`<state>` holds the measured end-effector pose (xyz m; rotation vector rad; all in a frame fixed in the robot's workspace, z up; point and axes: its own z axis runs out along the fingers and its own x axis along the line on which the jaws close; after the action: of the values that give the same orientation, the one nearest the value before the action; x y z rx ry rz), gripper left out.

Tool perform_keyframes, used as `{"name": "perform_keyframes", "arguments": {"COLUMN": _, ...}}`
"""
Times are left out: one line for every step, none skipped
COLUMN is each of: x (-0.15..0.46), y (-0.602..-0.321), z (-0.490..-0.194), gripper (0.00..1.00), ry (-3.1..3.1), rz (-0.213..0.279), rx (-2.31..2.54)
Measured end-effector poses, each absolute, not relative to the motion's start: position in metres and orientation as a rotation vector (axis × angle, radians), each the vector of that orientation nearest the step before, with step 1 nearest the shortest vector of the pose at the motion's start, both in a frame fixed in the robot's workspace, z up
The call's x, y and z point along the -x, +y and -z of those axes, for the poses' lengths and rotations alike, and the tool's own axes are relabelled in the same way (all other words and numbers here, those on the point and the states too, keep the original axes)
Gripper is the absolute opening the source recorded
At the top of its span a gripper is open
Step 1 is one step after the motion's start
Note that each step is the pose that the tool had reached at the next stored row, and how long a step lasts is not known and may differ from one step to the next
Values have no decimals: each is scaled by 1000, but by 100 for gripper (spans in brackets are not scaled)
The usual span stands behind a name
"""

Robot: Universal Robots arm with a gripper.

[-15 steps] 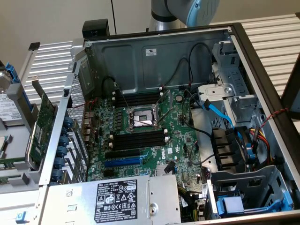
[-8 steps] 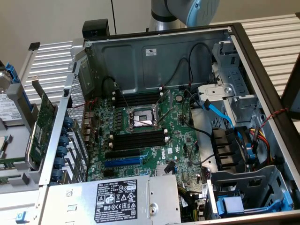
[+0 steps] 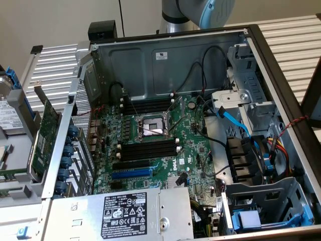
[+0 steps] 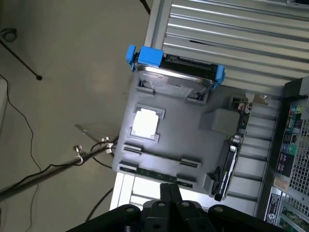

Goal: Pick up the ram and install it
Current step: 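Pick up the ram and move it above insertion slot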

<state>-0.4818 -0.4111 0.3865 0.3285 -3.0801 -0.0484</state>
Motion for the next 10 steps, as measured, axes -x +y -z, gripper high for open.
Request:
{"name": "perform_keyframes", "arguments": {"x": 482, "y": -411, "z": -387, "gripper": 11, "ry": -3077, "rz": 48, "rx": -357}}
{"name": "perform_keyframes", "arguments": {"x": 482, "y": -411, "z": -387, "gripper": 11, "ry": -3073, "rz": 47, "rx": -385}}
{"name": "perform_keyframes", "arguments": {"x": 482, "y": -411, "z": -387, "gripper": 11, "ry": -3069, "rz": 47, "rx": -413}}
{"name": "perform_keyframes", "arguments": {"x": 482, "y": -411, "z": -386, "gripper": 11, "ry": -3065, "rz": 46, "rx": -440}}
{"name": "perform_keyframes", "arguments": {"x": 482, "y": -411, "z": -386, "gripper": 11, "ry": -3061, "rz": 45, "rx": -468}}
{"name": "perform_keyframes", "arguments": {"x": 482, "y": -411, "z": -386, "gripper": 11, "ry": -3056, "rz": 45, "rx": -495}}
{"name": "perform_keyframes", "arguments": {"x": 482, "y": -411, "z": -386, "gripper": 11, "ry": -3051, "rz": 44, "rx": -525}}
{"name": "perform_keyframes", "arguments": {"x": 482, "y": -411, "z": -386, "gripper": 11, "ry": -3046, "rz": 43, "rx": -553}}
{"name": "perform_keyframes", "arguments": {"x": 482, "y": -411, "z": -386, "gripper": 11, "ry": -3040, "rz": 43, "rx": -580}}
{"name": "perform_keyframes", "arguments": {"x": 482, "y": -411, "z": -386, "gripper": 11, "ry": -3035, "rz": 42, "rx": -607}}
